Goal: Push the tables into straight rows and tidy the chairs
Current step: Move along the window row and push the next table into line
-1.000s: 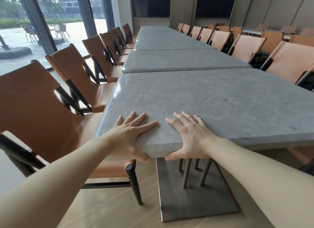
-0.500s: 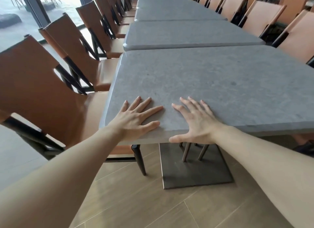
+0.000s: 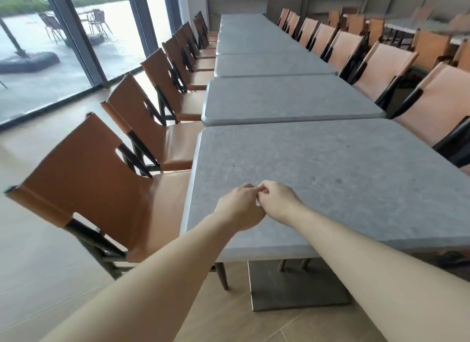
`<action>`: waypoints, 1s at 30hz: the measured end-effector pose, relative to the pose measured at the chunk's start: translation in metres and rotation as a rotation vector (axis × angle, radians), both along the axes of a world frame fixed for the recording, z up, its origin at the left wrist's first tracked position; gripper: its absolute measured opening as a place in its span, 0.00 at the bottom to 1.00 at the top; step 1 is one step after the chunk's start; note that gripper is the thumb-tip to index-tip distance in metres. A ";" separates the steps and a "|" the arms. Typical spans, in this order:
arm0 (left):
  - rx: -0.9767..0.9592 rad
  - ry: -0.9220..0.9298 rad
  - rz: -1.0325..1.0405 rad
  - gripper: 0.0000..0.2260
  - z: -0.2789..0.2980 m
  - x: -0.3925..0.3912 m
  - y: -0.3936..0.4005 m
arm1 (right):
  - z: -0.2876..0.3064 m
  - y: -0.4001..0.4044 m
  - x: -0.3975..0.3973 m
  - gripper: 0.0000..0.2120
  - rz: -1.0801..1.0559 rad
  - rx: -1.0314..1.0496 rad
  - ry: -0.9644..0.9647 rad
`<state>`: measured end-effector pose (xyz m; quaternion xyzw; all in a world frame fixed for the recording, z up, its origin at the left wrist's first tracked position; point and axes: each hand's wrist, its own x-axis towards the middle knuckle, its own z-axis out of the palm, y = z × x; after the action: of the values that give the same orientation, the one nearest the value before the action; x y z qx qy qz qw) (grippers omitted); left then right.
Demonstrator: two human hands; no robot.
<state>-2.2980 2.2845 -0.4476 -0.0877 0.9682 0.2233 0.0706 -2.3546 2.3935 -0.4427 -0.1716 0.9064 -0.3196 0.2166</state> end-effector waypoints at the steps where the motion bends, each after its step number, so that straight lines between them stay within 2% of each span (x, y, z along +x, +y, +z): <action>1: 0.151 0.071 0.057 0.19 0.013 0.010 0.008 | 0.020 0.005 0.009 0.11 -0.028 -0.085 -0.003; 3: 0.434 0.175 0.151 0.17 0.036 0.039 0.018 | 0.056 0.022 0.031 0.13 -0.061 -0.231 -0.025; 5: 0.641 0.270 0.229 0.14 0.064 0.076 0.023 | 0.094 0.043 0.057 0.17 -0.082 -0.352 -0.034; 11: 0.926 0.534 0.377 0.13 0.165 0.199 0.059 | 0.200 0.108 0.154 0.15 -0.075 -0.683 -0.055; 14: 0.956 0.600 0.354 0.22 0.214 0.242 0.080 | 0.241 0.131 0.190 0.14 -0.089 -0.771 -0.077; 19: 0.953 0.684 0.342 0.16 0.267 0.286 0.103 | 0.285 0.147 0.240 0.14 -0.018 -0.826 -0.086; 22: 0.944 0.724 0.331 0.16 0.287 0.302 0.109 | 0.296 0.143 0.261 0.15 0.006 -0.840 -0.075; 30: 0.970 0.778 0.302 0.17 0.302 0.323 0.063 | 0.299 0.075 0.285 0.15 0.017 -0.841 -0.041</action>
<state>-1.9746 2.3479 -0.1459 -0.0937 0.6890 0.6591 -0.2866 -2.0698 2.4687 -0.1435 -0.2459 0.6909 -0.6634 0.1483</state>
